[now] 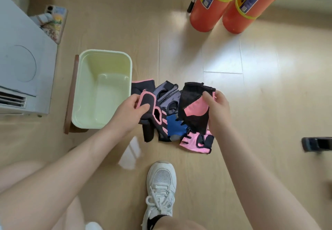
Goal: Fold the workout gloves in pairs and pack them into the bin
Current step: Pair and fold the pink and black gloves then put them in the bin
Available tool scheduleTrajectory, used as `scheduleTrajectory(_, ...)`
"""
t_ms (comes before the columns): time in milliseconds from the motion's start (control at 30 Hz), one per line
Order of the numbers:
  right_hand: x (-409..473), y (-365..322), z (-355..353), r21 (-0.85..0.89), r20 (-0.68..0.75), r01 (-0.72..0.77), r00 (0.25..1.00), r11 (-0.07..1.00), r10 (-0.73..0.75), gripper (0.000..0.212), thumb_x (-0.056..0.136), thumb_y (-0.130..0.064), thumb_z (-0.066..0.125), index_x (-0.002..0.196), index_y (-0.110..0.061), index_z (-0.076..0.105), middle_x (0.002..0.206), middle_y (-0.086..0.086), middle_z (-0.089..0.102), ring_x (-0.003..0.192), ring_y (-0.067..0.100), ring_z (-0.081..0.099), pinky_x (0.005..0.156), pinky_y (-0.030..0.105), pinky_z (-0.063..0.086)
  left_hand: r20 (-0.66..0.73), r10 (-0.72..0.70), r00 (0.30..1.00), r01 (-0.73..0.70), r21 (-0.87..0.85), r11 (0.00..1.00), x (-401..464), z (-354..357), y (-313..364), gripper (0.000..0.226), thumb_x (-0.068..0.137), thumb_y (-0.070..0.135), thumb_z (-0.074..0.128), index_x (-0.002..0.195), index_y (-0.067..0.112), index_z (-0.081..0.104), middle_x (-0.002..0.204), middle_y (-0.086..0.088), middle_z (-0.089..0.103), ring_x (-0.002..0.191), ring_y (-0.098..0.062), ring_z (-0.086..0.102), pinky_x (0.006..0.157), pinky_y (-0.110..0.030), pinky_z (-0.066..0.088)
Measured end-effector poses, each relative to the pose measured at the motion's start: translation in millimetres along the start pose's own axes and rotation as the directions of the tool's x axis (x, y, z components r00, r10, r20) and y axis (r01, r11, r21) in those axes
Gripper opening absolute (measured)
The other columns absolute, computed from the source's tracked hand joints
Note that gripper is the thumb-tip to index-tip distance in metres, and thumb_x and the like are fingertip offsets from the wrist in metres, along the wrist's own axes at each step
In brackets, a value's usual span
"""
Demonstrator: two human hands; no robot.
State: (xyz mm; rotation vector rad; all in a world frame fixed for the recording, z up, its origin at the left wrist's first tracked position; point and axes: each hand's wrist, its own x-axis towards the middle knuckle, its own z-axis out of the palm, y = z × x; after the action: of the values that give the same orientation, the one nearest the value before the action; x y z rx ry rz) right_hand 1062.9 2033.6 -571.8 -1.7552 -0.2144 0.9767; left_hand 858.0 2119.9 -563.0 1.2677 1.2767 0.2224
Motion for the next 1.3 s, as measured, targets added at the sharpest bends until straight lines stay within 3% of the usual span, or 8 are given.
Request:
scheduleTrajectory(167, -28, 0, -10, 0.083, 0.172, 0.012, 0.985, 0.997, -0.026, 0.015, 0.09, -0.016, 0.053, 0.083, -0.021, 0.065, 0.075, -0.006, 0.07, 0.074, 0.013, 0.066, 0.068, 0.027, 0.053, 0.043, -0.029, 0.999, 0.031, -0.049, 0.998, -10, 10, -2, 0.021, 0.087, 0.013, 0.054, 0.106, 0.008, 0.057, 0.107, -0.015, 0.066, 0.092, -0.025, 0.065, 0.069, -0.028, 0.056)
scheduleTrajectory(400, -29, 40, -32, -0.715, 0.484, 0.275, 0.858, 0.643, 0.172, 0.028, 0.089, -0.007, 0.05, 0.064, -0.02, 0.054, 0.065, -0.005, 0.045, 0.062, 0.008, 0.042, 0.064, 0.027, 0.033, 0.103, 0.064, 0.993, -0.083, 0.195, 0.977, -14, 17, -12, 0.012, 0.084, 0.017, 0.056, 0.096, 0.016, 0.057, 0.09, -0.015, 0.066, 0.078, -0.028, 0.063, 0.071, -0.041, 0.055)
scheduleTrajectory(467, -19, 49, -28, -0.737, 0.453, 0.34, 0.89, 0.585, 0.054, 0.019, 0.09, -0.006, 0.049, 0.077, -0.014, 0.061, 0.079, 0.0, 0.049, 0.075, 0.012, 0.045, 0.075, 0.029, 0.036, 0.114, 0.083, 0.99, -0.108, 0.238, 0.965, -12, 20, -16, 0.01, 0.083, 0.018, 0.057, 0.092, 0.017, 0.059, 0.091, -0.019, 0.067, 0.084, -0.035, 0.063, 0.08, -0.047, 0.053)
scheduleTrajectory(567, 3, 45, -13, -0.528, 0.216, 0.241, 0.965, 0.814, -0.146, 0.014, 0.092, -0.007, 0.043, 0.08, -0.007, 0.051, 0.077, 0.008, 0.048, 0.074, 0.019, 0.043, 0.066, 0.032, 0.035, 0.097, 0.067, 0.993, -0.088, 0.232, 0.969, -4, 23, -27, 0.007, 0.083, 0.017, 0.058, 0.089, 0.021, 0.059, 0.084, -0.014, 0.067, 0.079, -0.032, 0.062, 0.079, -0.042, 0.052)
scheduleTrajectory(733, 37, 61, -6, -0.435, 0.048, 0.022, 0.999, 0.9, -0.002, 0.01, 0.09, -0.017, 0.045, 0.082, -0.014, 0.048, 0.069, 0.002, 0.039, 0.064, 0.015, 0.036, 0.056, 0.029, 0.029, 0.124, 0.057, 0.991, -0.087, 0.254, 0.963, 2, 27, -42, 0.012, 0.082, 0.017, 0.059, 0.093, 0.018, 0.064, 0.065, -0.003, 0.055, 0.065, -0.02, 0.053, 0.07, -0.033, 0.046)
scheduleTrajectory(833, 37, 89, -22, -0.399, -0.046, -0.083, 0.996, 0.913, 0.07, 0.021, 0.093, -0.015, 0.041, 0.108, -0.015, 0.055, 0.09, -0.006, 0.052, 0.081, 0.011, 0.049, 0.074, 0.031, 0.043, 0.15, 0.062, 0.987, -0.105, 0.299, 0.949, 4, 30, -44, 0.013, 0.082, 0.017, 0.061, 0.094, 0.019, 0.066, 0.057, 0.002, 0.046, 0.06, -0.017, 0.046, 0.067, -0.029, 0.039)
scheduleTrajectory(967, 18, 133, -67, -0.534, -0.23, -0.228, 0.966, 0.814, 0.12, 0.04, 0.092, -0.004, 0.034, 0.131, -0.006, 0.046, 0.133, 0.015, 0.049, 0.124, 0.027, 0.045, 0.108, 0.039, 0.035, 0.195, 0.052, 0.979, -0.105, 0.27, 0.957, 5, 40, -41, 0.009, 0.081, 0.017, 0.061, 0.086, 0.023, 0.065, 0.071, -0.01, 0.055, 0.067, -0.021, 0.05, 0.07, -0.031, 0.041)
scheduleTrajectory(1300, 38, 185, -89, -0.87, -0.114, -0.134, 0.991, 0.475, 0.07, 0.062, 0.087, -0.012, 0.053, 0.143, -0.016, 0.026, 0.145, 0.015, 0.036, 0.129, 0.036, 0.033, 0.104, 0.045, 0.031, 0.225, 0.021, 0.974, -0.08, 0.257, 0.963, 12, 64, -37, 0.015, 0.082, 0.01, 0.06, 0.079, 0.025, 0.062, 0.076, -0.014, 0.065, 0.064, -0.013, 0.057, 0.06, -0.024, 0.048)
